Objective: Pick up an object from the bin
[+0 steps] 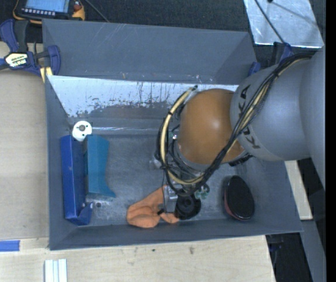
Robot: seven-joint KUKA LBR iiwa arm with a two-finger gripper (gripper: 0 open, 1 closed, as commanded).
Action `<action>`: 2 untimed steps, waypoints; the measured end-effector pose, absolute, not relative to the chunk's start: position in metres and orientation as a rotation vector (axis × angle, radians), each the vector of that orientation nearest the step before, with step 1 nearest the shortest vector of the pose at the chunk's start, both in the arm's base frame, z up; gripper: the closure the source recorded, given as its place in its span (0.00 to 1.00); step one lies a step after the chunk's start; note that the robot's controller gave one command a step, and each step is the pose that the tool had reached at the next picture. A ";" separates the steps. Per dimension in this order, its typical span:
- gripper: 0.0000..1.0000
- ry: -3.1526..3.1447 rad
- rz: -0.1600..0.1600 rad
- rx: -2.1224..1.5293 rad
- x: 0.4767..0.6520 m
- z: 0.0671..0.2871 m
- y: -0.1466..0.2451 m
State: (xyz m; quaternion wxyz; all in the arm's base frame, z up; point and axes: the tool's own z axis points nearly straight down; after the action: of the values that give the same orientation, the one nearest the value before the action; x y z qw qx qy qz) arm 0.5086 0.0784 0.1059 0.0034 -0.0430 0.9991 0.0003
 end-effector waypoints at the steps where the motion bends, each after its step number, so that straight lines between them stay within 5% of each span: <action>1: 1.00 3.120 0.001 -0.331 0.488 0.071 0.082; 2: 1.00 3.120 0.001 -0.331 0.488 0.071 0.082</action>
Offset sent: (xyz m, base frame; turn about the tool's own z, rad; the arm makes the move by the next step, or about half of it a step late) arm 0.0000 0.0000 0.0000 0.0000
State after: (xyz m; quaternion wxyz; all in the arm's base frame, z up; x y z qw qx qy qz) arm 0.4882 0.0825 0.0709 0.0022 -0.1054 0.9944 0.0003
